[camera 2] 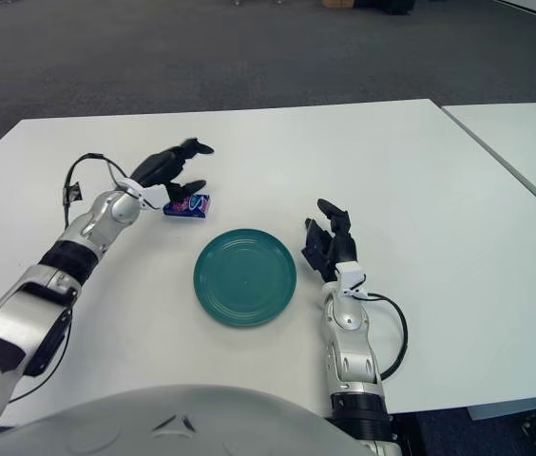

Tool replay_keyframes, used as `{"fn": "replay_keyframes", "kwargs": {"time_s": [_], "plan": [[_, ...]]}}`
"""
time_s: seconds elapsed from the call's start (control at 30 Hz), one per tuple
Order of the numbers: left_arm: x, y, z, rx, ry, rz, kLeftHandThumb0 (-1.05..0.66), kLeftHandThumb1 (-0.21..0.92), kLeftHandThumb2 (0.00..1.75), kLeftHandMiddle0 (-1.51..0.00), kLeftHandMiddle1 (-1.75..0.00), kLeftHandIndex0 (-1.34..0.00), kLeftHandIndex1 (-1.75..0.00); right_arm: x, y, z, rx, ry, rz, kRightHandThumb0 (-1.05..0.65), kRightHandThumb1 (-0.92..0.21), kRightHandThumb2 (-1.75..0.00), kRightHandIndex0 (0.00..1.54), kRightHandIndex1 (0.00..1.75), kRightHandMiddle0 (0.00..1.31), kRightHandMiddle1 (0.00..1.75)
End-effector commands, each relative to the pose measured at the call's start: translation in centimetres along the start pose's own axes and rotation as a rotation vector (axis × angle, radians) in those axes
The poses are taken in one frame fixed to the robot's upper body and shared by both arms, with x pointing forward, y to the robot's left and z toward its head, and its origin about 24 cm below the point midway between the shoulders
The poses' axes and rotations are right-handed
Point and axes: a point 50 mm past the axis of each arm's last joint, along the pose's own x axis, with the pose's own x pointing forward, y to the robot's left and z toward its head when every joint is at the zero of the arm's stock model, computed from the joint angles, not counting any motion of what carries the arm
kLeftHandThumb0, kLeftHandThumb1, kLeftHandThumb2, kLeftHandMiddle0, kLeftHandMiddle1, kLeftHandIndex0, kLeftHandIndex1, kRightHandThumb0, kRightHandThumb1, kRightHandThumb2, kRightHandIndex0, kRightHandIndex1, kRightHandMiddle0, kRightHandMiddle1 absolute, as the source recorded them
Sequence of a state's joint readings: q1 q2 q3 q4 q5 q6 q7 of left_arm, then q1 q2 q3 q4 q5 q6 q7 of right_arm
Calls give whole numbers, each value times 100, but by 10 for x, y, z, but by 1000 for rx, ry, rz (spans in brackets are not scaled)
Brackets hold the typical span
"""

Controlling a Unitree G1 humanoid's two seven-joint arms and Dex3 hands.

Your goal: Put the gum into the plate.

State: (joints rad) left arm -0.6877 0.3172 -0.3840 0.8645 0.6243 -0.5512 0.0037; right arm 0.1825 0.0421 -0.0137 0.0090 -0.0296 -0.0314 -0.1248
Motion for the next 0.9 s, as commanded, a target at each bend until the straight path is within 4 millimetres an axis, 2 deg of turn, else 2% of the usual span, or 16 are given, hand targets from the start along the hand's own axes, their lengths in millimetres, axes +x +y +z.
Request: {"fn": "replay_keyframes", "kwargs": {"time_s": [0.0, 0.3, 0.7, 0.87], "plan": [[-3, 8, -13, 67, 28, -44, -94, 92, 57, -31, -13, -8, -103, -11, -2, -28, -19, 149, -16, -70, -92, -85, 52, 11, 0, 74], [-1, 1, -21, 87, 72, -108, -91, 92, 45, -31, -11, -5, -101, -12, -5, -29, -20, 150, -25, -69, -92, -84, 53, 11, 0, 72], [-2, -14, -25, 88, 102, -184, -93, 92, 41, -31, -10, -5, -101, -12, -9, -29, -4, 144, -29, -65, -92, -81, 53, 12, 0, 75], [-9, -25, -32, 77, 139, -233, -94, 92, 40, -31, -9, -7, -102, -12, -10, -28, 2, 143, -21, -64, -92, -81, 53, 12, 0, 73]]}}
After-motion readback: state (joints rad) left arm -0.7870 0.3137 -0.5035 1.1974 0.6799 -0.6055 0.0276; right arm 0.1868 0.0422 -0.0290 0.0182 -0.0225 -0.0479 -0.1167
